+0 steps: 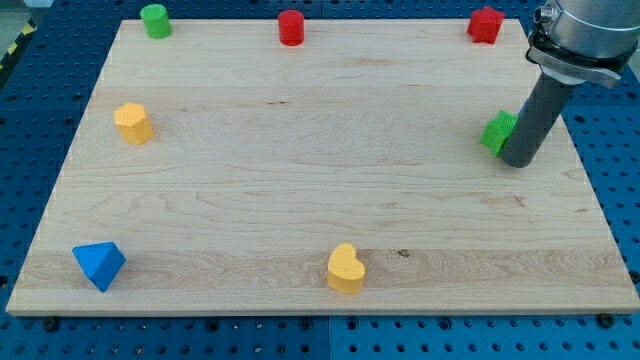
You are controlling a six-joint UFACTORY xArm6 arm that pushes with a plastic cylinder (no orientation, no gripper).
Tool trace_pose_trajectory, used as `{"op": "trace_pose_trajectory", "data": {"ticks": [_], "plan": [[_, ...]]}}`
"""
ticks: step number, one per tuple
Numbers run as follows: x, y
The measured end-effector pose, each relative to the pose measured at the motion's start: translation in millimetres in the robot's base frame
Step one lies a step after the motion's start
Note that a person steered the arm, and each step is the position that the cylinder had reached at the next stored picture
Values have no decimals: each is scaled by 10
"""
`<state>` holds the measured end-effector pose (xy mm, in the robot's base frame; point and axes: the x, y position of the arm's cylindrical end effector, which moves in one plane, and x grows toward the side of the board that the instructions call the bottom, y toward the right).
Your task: Move your arm to the bottom left corner
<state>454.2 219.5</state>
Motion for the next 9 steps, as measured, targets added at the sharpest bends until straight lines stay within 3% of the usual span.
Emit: {"op": "trace_pose_trajectory", "data": {"ticks": [1,2,5,6,7,9], "plan": [[137,-173],[355,-960],[367,-4195],[681,-4969],[958,-5238],[1637,-5184]]}}
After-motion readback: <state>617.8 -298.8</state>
